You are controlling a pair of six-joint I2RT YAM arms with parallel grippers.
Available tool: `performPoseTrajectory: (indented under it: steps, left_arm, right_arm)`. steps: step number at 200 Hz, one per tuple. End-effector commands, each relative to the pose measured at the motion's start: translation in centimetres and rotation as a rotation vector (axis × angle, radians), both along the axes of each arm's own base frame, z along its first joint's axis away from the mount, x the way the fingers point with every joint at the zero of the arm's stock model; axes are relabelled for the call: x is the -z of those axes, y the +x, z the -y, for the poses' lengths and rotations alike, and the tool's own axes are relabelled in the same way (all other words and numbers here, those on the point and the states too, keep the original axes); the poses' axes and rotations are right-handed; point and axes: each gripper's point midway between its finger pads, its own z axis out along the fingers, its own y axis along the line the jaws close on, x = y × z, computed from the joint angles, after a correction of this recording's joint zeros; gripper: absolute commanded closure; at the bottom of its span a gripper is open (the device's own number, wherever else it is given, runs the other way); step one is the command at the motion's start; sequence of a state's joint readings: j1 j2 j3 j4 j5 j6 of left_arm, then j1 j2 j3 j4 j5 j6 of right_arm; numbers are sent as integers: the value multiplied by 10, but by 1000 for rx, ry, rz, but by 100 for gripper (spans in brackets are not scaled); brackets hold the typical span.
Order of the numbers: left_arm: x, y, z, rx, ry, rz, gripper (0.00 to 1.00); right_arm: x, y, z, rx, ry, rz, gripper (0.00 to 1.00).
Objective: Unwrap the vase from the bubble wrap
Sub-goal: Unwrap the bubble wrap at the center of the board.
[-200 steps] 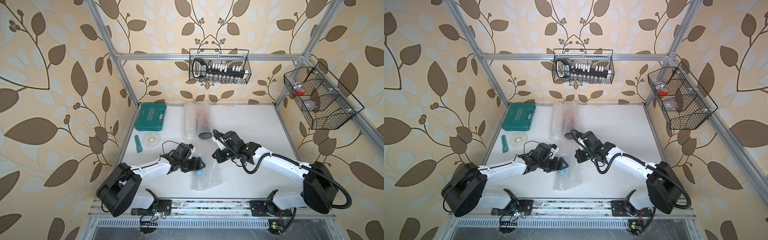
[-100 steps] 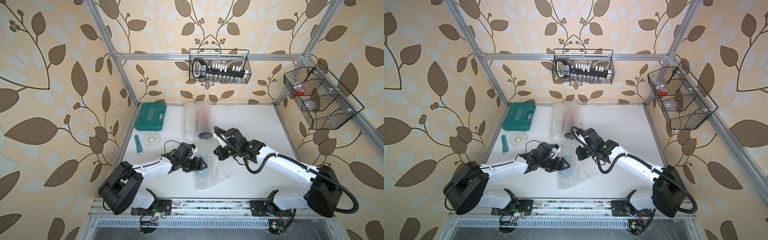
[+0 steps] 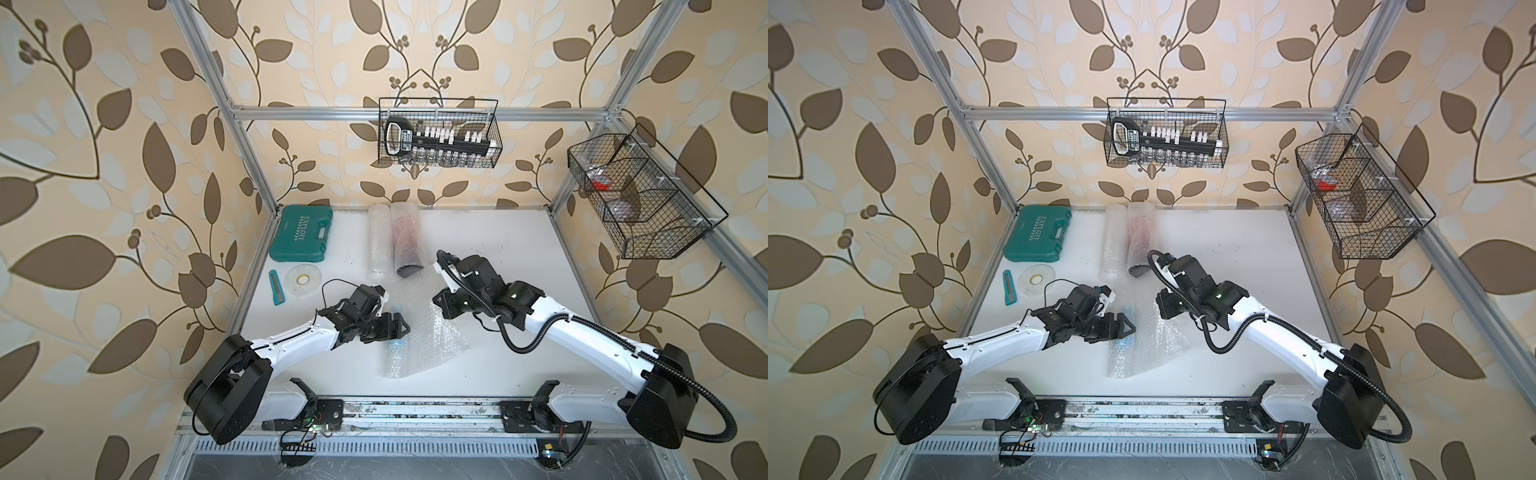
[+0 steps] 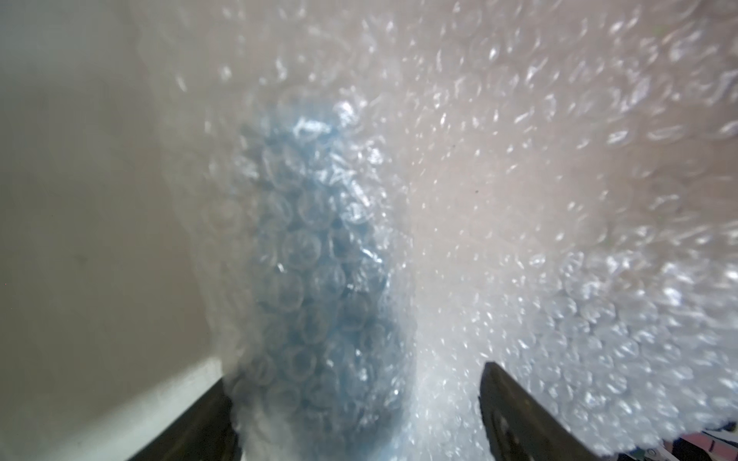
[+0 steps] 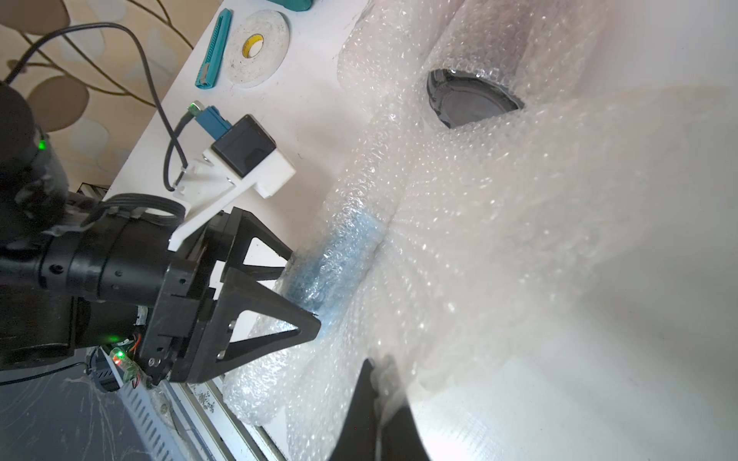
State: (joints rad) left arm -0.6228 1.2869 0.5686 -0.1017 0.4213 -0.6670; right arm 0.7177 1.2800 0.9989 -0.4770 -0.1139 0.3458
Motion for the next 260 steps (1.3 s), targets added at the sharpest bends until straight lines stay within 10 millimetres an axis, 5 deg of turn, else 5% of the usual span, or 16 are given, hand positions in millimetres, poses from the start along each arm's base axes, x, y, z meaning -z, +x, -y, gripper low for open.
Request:
performPoseTrajectory:
  steps: [1, 21, 81, 142, 200, 260]
  left_arm:
    - [-12, 0, 18, 44, -96, 9, 15]
    - [-10, -1, 19, 41, -104, -6, 15]
    - [1, 9, -20, -71, 132, 36, 8]
    - [-2, 6, -11, -33, 79, 37, 10]
    - [7, 10, -36, -104, 223, 33, 9]
    - [-4, 11, -56, -148, 294, 89, 7]
  right_arm:
    - [-22, 5, 3, 10, 8, 56, 100]
    - [-29, 6, 6, 23, 8, 78, 100]
    - [-46, 8, 21, 76, -15, 127, 100]
    - [-55, 8, 36, 124, -45, 164, 100]
    - [-45, 9, 43, 147, -90, 154, 100]
    - [-27, 12, 51, 180, -153, 132, 100]
